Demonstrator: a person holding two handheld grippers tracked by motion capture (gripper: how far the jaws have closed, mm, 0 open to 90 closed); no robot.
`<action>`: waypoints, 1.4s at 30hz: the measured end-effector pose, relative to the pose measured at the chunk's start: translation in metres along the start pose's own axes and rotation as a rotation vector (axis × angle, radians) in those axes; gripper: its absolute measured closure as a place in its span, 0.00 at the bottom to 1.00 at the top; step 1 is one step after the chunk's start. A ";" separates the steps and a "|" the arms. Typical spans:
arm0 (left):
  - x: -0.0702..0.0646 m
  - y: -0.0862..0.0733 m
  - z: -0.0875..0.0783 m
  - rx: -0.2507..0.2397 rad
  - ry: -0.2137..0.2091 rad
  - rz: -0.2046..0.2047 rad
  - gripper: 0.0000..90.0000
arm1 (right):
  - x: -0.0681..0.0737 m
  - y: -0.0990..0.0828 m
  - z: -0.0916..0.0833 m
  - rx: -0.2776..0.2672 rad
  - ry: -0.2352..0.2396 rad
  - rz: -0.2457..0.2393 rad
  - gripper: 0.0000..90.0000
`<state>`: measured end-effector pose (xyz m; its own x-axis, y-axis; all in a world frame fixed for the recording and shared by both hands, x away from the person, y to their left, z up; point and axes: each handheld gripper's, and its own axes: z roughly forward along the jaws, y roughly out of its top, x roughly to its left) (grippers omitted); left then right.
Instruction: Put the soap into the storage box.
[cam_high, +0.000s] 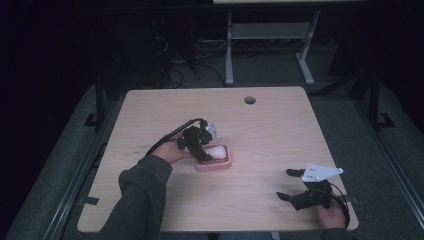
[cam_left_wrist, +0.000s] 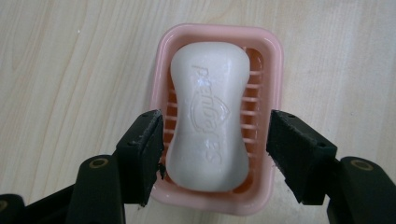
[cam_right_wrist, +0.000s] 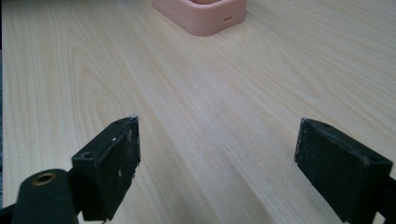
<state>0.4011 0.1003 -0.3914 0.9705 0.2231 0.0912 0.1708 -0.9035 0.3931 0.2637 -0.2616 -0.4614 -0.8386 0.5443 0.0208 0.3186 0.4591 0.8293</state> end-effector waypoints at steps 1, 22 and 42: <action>-0.001 -0.002 -0.001 -0.003 0.004 -0.004 0.39 | 0.000 0.000 0.000 0.000 -0.001 0.001 0.15; -0.010 -0.018 -0.009 -0.015 0.006 -0.029 0.37 | 0.001 0.000 0.000 -0.006 -0.008 0.017 0.15; -0.020 -0.034 -0.025 -0.052 0.027 -0.035 0.36 | -0.002 0.000 0.001 -0.002 -0.023 0.037 0.15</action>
<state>0.3719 0.1353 -0.3836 0.9591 0.2646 0.1007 0.1947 -0.8748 0.4436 0.2655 -0.2620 -0.4620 -0.8158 0.5771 0.0386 0.3485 0.4373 0.8290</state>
